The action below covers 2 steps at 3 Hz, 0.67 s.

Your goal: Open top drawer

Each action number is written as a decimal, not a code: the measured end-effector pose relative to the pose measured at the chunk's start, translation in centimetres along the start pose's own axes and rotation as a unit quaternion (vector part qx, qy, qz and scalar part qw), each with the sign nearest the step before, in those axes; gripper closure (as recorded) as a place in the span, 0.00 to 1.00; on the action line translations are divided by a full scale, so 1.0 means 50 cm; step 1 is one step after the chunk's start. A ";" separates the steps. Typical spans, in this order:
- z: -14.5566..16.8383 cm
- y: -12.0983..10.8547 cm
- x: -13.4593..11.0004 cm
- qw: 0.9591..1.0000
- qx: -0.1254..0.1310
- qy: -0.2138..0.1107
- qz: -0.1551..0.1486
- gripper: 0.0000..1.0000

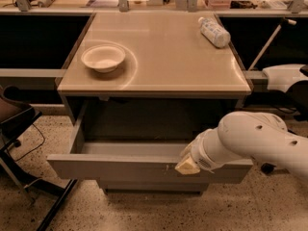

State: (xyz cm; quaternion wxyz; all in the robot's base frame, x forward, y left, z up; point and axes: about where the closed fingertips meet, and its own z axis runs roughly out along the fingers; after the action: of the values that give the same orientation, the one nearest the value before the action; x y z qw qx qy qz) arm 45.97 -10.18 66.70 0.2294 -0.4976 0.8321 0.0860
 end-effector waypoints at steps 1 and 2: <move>-0.003 0.015 0.012 1.000 -0.006 0.002 -0.001 1.00; -0.006 0.016 0.008 1.000 -0.006 0.002 -0.001 1.00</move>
Offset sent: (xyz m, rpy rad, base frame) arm -0.2419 -0.1103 -0.0457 0.0289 0.2373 0.1688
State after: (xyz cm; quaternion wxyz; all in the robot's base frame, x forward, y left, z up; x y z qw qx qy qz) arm 45.00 -10.22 66.70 0.2252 -0.5000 0.8314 0.0899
